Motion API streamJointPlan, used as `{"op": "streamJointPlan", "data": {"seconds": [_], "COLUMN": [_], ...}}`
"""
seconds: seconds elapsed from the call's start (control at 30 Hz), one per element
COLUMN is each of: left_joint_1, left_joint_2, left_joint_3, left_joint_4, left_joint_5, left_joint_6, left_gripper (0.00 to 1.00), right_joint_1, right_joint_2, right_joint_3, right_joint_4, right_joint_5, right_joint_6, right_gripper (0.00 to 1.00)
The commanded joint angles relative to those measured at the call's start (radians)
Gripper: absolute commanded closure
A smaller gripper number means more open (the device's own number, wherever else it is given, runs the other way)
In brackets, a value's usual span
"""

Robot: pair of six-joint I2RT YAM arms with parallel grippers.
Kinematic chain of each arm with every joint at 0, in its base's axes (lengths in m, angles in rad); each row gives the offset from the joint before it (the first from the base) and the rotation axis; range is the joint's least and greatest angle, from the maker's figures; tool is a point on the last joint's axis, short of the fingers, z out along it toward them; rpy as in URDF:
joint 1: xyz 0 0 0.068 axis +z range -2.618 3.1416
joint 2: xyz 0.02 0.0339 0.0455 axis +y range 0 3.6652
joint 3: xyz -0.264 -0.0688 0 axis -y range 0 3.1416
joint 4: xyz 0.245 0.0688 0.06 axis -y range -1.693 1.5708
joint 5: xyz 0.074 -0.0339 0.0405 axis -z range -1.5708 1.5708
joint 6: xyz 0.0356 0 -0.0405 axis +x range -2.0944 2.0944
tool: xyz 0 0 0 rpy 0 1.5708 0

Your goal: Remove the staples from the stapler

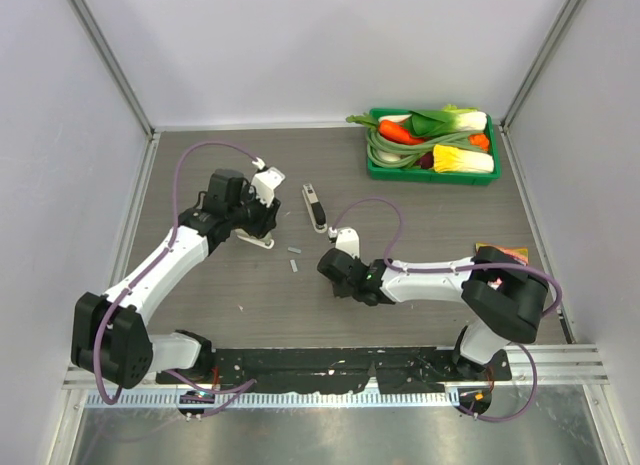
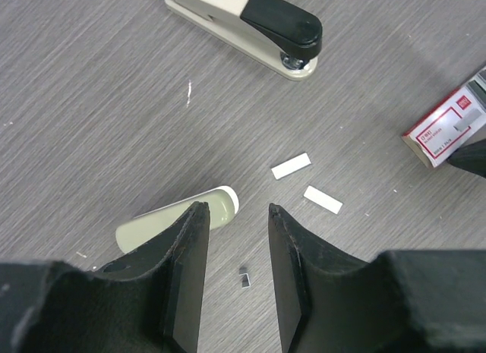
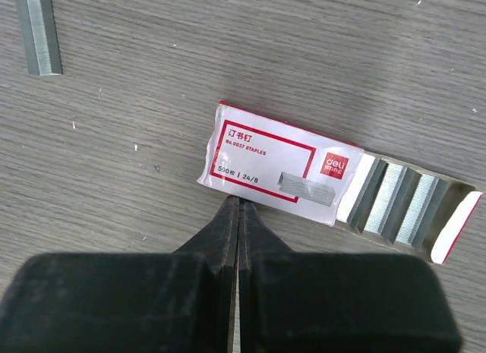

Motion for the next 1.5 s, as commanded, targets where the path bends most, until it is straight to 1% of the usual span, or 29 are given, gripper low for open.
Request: {"op": "streamJointPlan", "data": {"seconds": [0.0, 0.03, 0.07, 0.17, 0.2, 0.3, 0.37, 0.53, 0.63, 0.8, 1.23, 1.47], "left_joint_1": [0.002, -0.002, -0.007, -0.047, -0.060, -0.117, -0.148, -0.168, -0.174, -0.180, -0.182, -0.182], "left_joint_2": [-0.016, -0.013, -0.010, 0.013, 0.021, 0.065, 0.116, 0.235, 0.281, 0.324, 0.393, 0.435], "left_joint_3": [-0.002, -0.004, -0.004, -0.006, -0.009, -0.007, -0.001, 0.062, 0.086, 0.106, 0.114, 0.149], "left_joint_4": [-0.020, -0.030, -0.034, -0.060, -0.062, -0.073, -0.079, -0.142, -0.165, -0.151, -0.128, -0.123], "left_joint_5": [0.069, 0.095, 0.101, 0.130, 0.130, 0.121, 0.117, 0.126, 0.138, 0.138, 0.155, 0.152], "left_joint_6": [0.032, 0.055, 0.070, 0.142, 0.158, 0.242, 0.291, 0.379, 0.418, 0.460, 0.593, 0.615], "left_gripper": [0.59, 0.58, 0.59, 0.58, 0.59, 0.59, 0.59, 0.59, 0.59, 0.59, 0.59, 0.59], "right_joint_1": [-0.005, -0.005, -0.005, -0.003, -0.004, -0.004, -0.005, -0.005, -0.006, -0.006, -0.011, -0.012], "right_joint_2": [-0.018, -0.033, -0.050, -0.163, -0.226, -0.341, -0.381, -0.478, -0.507, -0.550, -0.579, -0.587], "right_joint_3": [0.007, -0.016, -0.028, -0.076, -0.082, -0.082, -0.062, -0.039, -0.041, -0.038, -0.039, -0.038], "right_joint_4": [0.026, 0.040, 0.054, 0.074, 0.059, 0.001, -0.026, -0.070, -0.076, -0.087, -0.096, -0.096], "right_joint_5": [-0.035, -0.061, -0.119, -0.172, -0.170, -0.121, -0.103, -0.051, -0.038, -0.031, -0.034, -0.043], "right_joint_6": [-0.035, -0.044, -0.061, -0.072, -0.072, -0.064, -0.055, -0.026, -0.020, -0.023, -0.015, -0.007], "right_gripper": [0.99, 0.99, 0.99, 0.98, 0.98, 0.96, 0.96, 0.95, 0.95, 0.95, 0.95, 0.95]}}
